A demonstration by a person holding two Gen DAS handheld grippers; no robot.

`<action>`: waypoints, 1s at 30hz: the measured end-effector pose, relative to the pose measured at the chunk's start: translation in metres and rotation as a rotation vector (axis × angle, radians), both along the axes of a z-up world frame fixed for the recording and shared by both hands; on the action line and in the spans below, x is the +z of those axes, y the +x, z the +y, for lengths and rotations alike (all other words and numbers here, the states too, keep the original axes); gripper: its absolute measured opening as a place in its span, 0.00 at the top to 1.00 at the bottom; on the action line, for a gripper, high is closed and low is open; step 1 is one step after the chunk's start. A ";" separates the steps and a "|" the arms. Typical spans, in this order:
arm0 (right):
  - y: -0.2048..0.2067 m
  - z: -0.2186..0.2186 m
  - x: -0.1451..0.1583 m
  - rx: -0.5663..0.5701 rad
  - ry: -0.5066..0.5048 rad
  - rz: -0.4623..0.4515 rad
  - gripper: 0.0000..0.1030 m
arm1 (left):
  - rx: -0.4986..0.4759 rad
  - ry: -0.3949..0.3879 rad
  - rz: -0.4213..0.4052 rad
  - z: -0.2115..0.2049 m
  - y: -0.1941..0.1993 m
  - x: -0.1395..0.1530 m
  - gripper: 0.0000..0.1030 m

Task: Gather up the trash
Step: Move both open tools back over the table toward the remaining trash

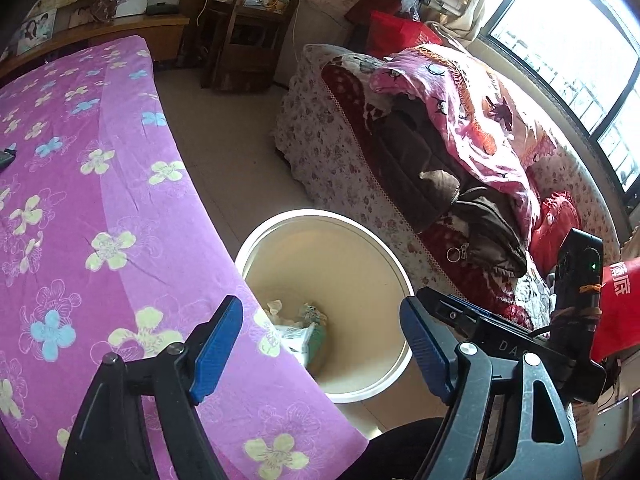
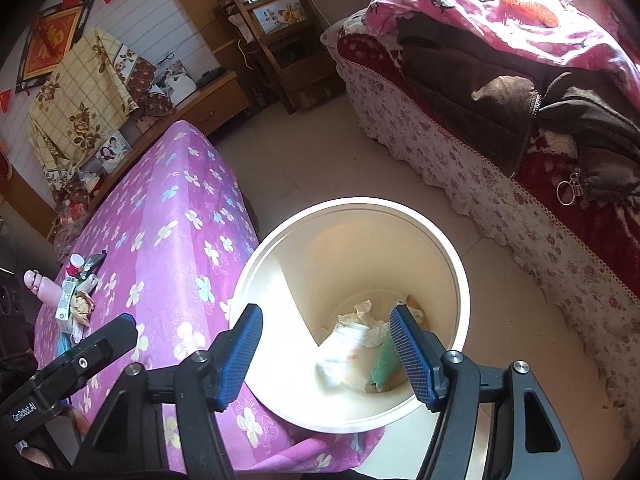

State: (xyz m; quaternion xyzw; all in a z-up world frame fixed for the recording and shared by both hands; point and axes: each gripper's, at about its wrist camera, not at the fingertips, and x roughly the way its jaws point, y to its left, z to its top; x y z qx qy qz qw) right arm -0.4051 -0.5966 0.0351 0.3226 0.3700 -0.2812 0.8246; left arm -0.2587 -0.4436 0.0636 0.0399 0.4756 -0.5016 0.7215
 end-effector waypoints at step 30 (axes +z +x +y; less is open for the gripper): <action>0.099 0.133 0.041 0.274 -0.193 -0.007 0.32 | 0.391 0.095 -0.280 0.175 0.062 0.033 0.21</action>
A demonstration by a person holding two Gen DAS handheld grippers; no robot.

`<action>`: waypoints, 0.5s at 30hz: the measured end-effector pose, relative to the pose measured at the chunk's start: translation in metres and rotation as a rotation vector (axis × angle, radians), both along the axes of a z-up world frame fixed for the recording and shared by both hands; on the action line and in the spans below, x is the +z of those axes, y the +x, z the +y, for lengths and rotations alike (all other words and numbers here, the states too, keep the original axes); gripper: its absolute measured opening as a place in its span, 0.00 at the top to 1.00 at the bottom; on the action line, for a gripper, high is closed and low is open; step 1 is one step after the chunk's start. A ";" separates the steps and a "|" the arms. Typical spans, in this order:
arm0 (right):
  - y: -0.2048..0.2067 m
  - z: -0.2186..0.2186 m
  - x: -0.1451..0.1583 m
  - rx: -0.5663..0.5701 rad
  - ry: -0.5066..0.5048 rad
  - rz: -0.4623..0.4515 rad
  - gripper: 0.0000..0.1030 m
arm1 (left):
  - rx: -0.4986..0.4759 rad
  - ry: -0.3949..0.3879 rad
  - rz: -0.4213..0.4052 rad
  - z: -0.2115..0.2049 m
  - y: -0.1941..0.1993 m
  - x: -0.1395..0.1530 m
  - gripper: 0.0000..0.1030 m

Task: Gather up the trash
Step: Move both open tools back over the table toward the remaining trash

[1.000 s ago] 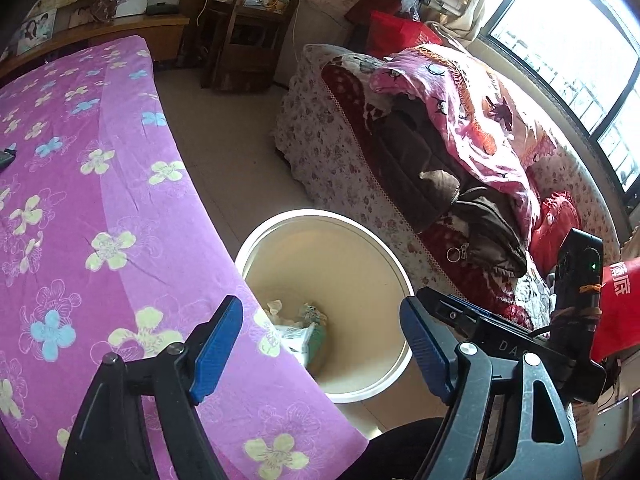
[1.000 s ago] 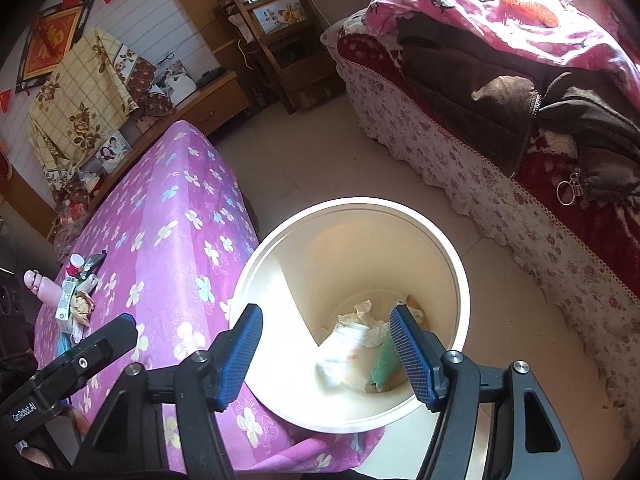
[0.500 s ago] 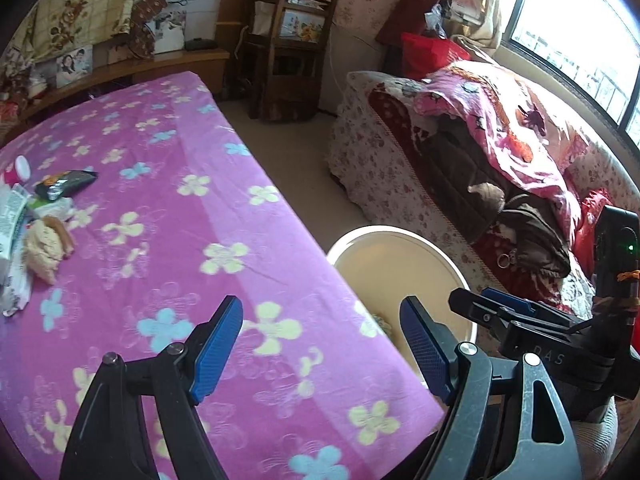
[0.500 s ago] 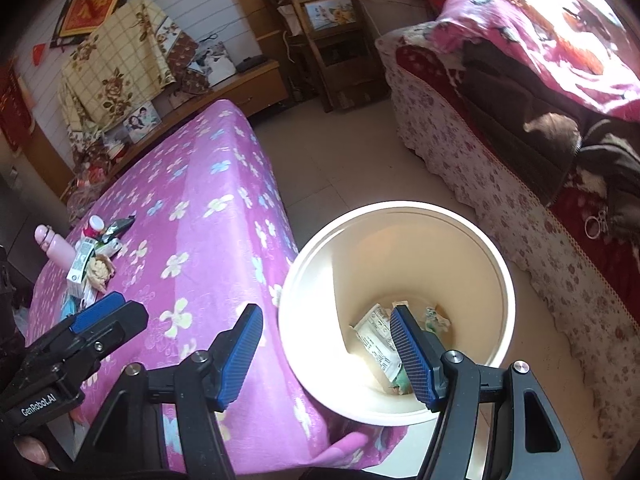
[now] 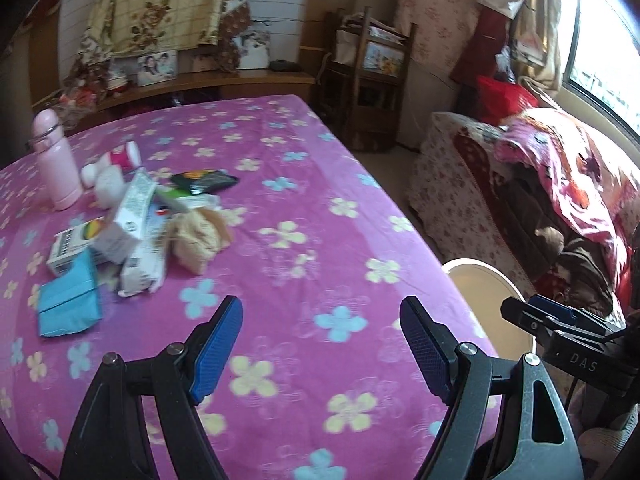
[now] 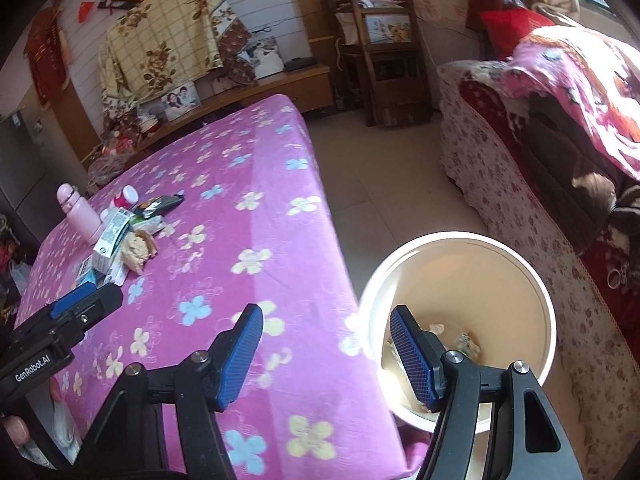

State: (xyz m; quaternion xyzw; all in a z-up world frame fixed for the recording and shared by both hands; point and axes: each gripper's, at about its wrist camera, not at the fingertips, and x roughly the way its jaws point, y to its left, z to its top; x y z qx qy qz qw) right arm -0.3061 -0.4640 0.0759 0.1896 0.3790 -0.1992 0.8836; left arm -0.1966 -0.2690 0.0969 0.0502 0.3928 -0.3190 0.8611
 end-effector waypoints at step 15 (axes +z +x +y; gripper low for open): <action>0.080 0.090 -0.007 0.216 0.022 0.016 0.32 | 0.205 0.061 0.000 0.110 0.038 -0.011 0.21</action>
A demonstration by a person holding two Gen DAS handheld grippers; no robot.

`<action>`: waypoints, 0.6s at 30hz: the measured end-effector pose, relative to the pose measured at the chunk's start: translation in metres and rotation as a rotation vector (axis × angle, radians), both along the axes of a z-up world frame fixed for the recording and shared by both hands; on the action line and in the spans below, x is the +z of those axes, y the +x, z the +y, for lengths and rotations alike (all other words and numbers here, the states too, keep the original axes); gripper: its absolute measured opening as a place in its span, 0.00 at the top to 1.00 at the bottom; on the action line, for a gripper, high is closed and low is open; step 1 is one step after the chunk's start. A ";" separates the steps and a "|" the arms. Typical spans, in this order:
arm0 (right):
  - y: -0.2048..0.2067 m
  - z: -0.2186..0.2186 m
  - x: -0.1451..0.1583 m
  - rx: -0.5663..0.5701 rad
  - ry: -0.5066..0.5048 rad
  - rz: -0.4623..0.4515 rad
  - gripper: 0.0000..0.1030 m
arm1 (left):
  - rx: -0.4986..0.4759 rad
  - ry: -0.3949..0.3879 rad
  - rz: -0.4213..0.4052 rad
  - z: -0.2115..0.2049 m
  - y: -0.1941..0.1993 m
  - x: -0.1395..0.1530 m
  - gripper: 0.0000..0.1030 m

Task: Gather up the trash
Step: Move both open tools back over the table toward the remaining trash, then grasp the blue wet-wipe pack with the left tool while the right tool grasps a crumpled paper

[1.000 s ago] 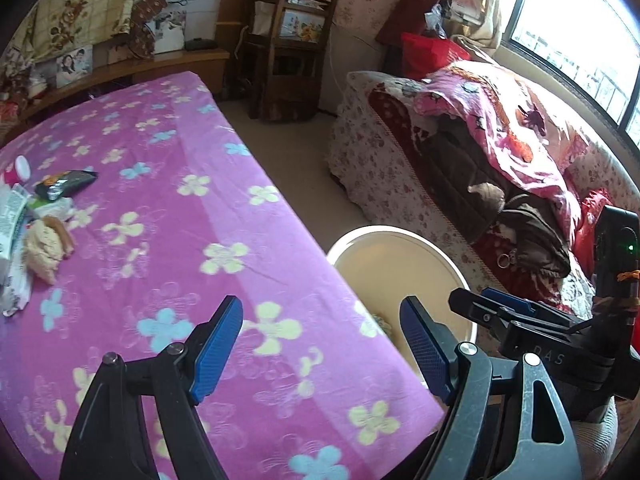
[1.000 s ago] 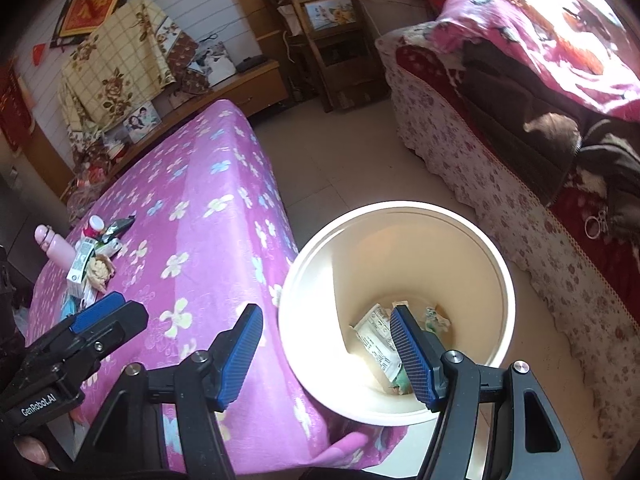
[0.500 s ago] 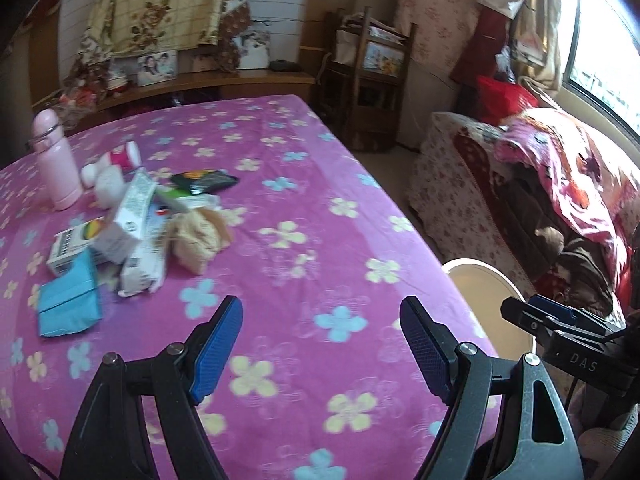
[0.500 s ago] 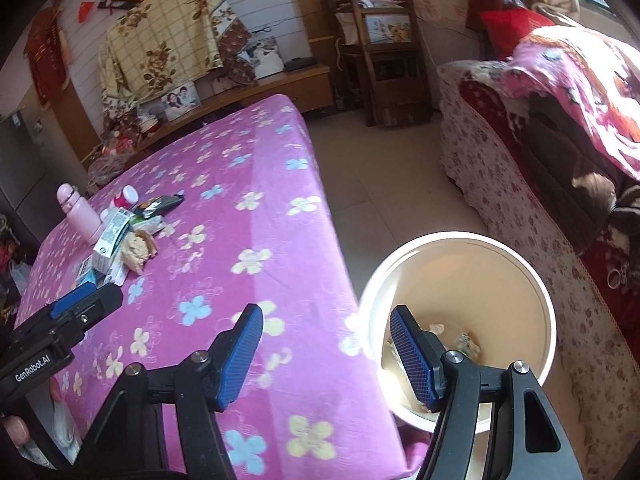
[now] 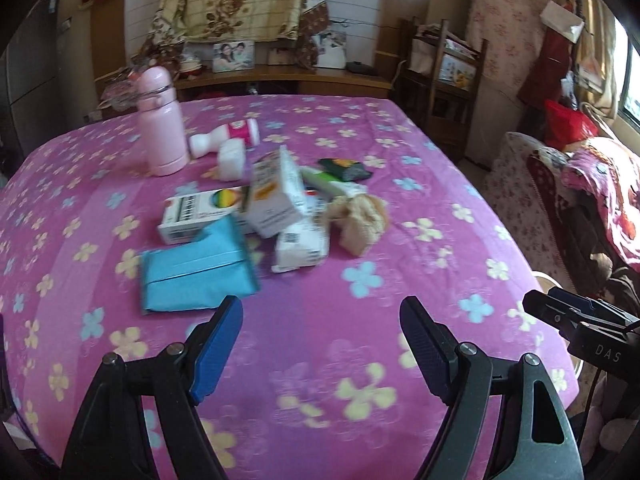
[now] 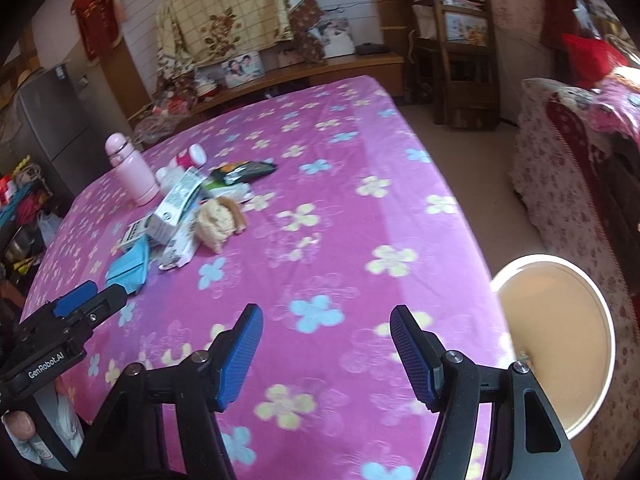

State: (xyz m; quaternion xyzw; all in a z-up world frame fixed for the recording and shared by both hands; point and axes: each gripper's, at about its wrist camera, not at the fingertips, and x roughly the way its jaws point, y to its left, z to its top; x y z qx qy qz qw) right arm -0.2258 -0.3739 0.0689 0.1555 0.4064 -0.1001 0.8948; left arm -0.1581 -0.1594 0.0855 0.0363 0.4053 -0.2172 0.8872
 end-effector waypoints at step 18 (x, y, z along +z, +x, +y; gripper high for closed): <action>0.125 0.053 -0.022 0.165 0.065 0.032 0.32 | 0.091 -0.017 0.052 0.099 0.091 -0.020 0.21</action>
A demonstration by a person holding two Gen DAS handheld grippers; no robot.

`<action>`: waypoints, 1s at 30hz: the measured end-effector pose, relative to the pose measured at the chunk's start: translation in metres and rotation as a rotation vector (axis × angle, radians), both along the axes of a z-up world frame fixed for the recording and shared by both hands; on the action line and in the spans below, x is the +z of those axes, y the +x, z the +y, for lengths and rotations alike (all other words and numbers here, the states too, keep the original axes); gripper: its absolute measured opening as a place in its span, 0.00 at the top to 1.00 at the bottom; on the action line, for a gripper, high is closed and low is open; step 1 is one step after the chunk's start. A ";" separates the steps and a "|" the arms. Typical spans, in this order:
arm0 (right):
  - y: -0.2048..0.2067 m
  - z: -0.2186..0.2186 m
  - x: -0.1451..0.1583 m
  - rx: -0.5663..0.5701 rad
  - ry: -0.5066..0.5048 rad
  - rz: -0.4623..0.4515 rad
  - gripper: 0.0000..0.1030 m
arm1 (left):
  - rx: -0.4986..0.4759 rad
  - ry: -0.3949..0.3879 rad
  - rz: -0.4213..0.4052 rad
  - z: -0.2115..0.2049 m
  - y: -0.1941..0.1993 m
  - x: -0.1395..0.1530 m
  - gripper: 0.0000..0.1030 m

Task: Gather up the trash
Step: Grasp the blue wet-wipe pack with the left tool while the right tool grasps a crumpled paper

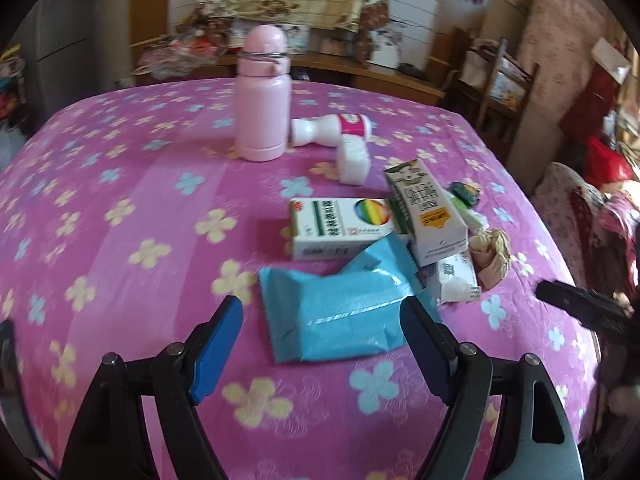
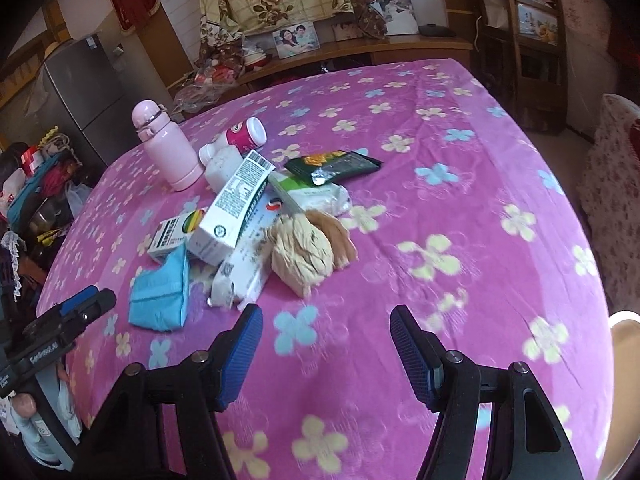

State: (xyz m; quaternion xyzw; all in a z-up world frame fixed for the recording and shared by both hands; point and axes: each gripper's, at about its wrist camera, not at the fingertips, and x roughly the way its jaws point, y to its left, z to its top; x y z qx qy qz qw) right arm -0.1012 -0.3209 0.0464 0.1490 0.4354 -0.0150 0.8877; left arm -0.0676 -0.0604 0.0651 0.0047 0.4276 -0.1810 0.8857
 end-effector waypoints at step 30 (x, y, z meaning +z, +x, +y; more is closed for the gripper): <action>0.010 -0.004 -0.005 0.071 0.026 -0.036 0.71 | -0.301 0.112 0.111 -0.033 -0.008 -0.025 0.68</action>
